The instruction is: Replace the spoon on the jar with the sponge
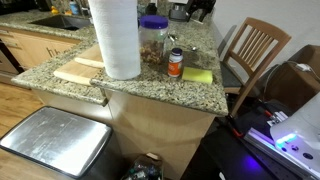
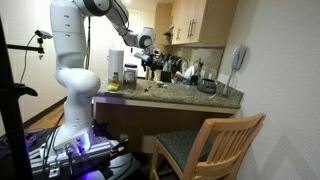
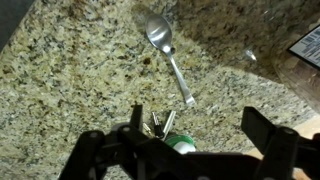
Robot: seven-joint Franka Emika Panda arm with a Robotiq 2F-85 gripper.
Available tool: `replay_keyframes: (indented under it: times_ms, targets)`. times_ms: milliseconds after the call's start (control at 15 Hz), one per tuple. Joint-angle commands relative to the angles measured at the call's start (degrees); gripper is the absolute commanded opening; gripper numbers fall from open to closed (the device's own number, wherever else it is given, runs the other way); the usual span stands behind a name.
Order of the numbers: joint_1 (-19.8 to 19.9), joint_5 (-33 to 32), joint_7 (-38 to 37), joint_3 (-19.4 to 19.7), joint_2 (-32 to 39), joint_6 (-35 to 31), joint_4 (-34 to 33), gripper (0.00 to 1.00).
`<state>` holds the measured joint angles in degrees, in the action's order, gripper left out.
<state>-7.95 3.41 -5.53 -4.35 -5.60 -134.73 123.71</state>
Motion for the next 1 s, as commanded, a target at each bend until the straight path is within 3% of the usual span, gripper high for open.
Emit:
replay_keyframes:
  times_ms: [0,533,733,933]
  targets:
    - [0.7,0.1,0.0,-0.8,-0.1,0.1,-0.1,1.00]
    - [1.1,-4.7,-7.4,0.3,16.9,-17.4,-6.3,1.00]
    - [-0.6,-8.5,-12.3,2.2,22.3,-19.1,-11.1,1.00]
    - [-0.3,-6.7,-11.3,1.9,21.5,-18.6,-9.8,1.00]
